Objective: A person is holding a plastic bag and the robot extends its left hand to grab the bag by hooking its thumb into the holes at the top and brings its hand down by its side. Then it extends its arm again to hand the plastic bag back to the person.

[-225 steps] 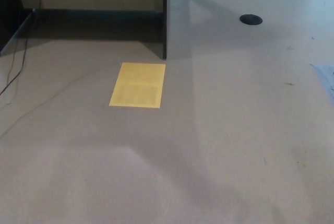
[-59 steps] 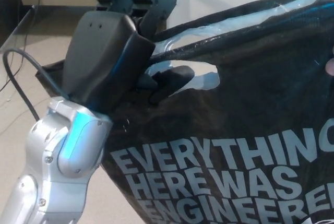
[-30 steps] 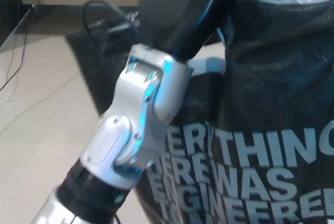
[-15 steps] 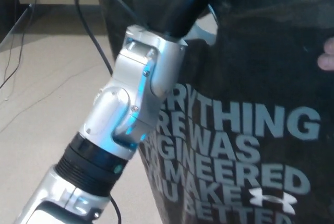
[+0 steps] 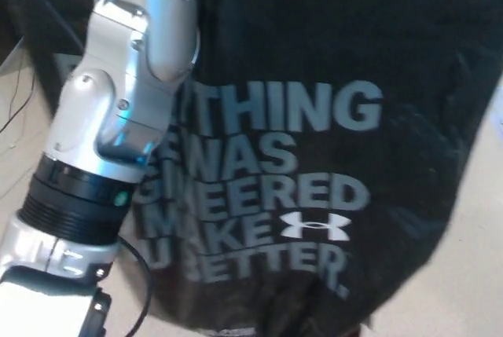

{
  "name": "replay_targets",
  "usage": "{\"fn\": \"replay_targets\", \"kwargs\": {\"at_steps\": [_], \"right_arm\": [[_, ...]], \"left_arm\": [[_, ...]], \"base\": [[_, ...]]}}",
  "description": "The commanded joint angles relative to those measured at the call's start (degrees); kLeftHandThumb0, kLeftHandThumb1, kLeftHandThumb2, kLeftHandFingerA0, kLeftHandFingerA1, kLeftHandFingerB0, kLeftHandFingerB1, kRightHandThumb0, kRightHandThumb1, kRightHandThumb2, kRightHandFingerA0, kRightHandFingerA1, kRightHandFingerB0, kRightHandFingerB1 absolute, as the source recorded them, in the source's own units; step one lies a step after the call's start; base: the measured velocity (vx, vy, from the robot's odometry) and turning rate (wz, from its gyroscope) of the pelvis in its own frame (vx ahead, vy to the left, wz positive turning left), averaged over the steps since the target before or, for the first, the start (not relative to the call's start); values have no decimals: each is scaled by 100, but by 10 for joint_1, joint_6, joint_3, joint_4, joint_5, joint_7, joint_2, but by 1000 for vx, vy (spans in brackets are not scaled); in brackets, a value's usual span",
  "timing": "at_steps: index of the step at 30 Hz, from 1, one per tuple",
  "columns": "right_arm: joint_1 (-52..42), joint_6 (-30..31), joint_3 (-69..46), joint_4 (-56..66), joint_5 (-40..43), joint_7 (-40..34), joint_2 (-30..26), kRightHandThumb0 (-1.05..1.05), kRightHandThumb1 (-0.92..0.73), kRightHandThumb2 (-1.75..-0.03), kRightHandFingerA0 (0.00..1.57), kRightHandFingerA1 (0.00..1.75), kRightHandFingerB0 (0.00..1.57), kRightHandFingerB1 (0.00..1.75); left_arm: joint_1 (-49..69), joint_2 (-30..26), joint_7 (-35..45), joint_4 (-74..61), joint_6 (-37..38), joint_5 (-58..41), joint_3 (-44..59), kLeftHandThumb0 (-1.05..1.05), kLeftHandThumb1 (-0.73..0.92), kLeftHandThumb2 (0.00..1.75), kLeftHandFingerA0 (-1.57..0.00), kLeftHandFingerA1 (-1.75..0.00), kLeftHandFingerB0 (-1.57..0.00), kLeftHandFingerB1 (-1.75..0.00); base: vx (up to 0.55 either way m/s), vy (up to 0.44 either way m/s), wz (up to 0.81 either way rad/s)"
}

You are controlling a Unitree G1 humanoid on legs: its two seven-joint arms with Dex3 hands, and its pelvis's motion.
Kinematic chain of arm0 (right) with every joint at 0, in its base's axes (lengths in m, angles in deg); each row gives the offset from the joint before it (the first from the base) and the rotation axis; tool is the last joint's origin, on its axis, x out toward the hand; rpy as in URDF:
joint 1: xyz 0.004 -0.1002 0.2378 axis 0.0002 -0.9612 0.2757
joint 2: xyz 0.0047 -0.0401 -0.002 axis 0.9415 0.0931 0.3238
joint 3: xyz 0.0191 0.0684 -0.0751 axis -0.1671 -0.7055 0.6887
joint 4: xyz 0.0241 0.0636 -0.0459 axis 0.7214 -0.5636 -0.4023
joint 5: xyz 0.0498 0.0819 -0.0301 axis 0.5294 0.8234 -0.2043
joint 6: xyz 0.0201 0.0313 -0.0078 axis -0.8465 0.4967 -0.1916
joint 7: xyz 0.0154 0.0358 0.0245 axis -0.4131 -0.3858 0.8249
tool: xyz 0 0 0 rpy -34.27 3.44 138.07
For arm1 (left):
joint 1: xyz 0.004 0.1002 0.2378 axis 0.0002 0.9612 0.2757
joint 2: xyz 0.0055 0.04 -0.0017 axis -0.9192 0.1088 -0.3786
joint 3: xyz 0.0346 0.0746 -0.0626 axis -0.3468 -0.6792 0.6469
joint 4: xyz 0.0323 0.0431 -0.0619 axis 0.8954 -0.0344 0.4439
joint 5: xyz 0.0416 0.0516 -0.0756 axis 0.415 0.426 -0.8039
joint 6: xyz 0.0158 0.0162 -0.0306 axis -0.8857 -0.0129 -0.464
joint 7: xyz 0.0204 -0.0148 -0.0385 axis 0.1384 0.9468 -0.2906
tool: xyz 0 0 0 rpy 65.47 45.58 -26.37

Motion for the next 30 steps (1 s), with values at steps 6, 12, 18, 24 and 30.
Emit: {"fn": "replay_targets", "kwargs": {"at_steps": [6,12,18,24,30], "right_arm": [[-6,1,-1,-3,-2,4,-10,-40,-60,-83,65,61,50,53],[-1,3,2,-8,-4,7,-10,-33,-72,-61,71,51,55,42],[-4,4,3,-10,-5,1,-6,-34,-72,-62,68,49,55,41],[-4,-6,4,-12,-6,-2,-7,-34,-72,-61,70,51,56,42],[2,-6,6,-21,-7,-4,-4,-35,-71,-60,68,48,55,41]], "left_arm": [[27,-65,-38,-12,54,-45,49,-6,69,86,-95,-160,-76,-111],[88,-122,-37,-29,94,-65,85,-6,68,88,-95,-169,-74,-119],[235,-175,-16,-97,140,-111,145,-13,67,84,-105,-149,-76,-105],[374,-184,-44,-147,192,-117,192,-10,68,83,-102,-163,-78,-110],[517,-170,-75,-167,247,-112,233,-11,68,86,-101,-168,-77,-110]], "base": [[0,0,0],[0,0,0],[0,0,0],[0,0,0],[0,0,0]]}}
